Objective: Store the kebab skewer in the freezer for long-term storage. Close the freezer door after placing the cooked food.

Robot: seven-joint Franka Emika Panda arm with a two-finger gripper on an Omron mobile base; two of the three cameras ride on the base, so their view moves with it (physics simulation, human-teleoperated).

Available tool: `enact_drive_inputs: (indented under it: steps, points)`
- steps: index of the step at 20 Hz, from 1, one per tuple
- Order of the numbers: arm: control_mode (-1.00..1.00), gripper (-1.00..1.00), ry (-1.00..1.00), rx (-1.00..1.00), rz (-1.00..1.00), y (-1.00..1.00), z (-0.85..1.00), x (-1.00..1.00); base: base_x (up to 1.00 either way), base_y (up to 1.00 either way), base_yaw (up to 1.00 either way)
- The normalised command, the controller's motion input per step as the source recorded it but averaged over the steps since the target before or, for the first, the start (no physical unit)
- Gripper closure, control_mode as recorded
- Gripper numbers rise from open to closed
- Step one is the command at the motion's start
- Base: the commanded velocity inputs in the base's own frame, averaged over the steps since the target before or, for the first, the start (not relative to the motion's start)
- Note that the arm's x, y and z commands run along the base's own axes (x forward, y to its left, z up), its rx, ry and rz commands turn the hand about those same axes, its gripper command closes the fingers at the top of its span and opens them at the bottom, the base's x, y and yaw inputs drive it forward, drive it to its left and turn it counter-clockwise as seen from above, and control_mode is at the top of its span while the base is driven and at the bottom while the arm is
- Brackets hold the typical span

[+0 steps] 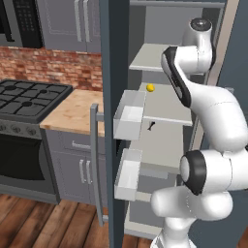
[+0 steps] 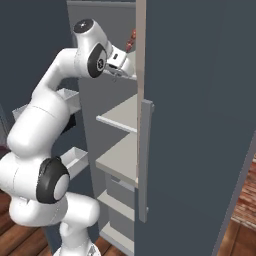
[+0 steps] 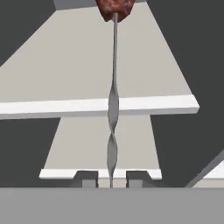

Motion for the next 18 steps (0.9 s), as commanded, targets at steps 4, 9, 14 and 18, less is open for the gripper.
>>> enact_drive_inputs:
  steps: [4,9,14,18]
  points:
    - [-1.00,1.00,-0.03,0.00,0.00,0.00,-0.01,0.36,0.00,0.00,0.00]
    - [-1.00,1.00,-0.04,0.00,0.00,0.00,-0.11,0.36,0.00,0.00,0.00]
    - [-1.00,1.00,0.00,0.00,0.00,0.00,-0.07,0.33,0.00,0.00,0.00]
    - [-1.00,1.00,0.00,0.00,0.00,0.00,-0.07,0.35,0.00,0.00,0.00]
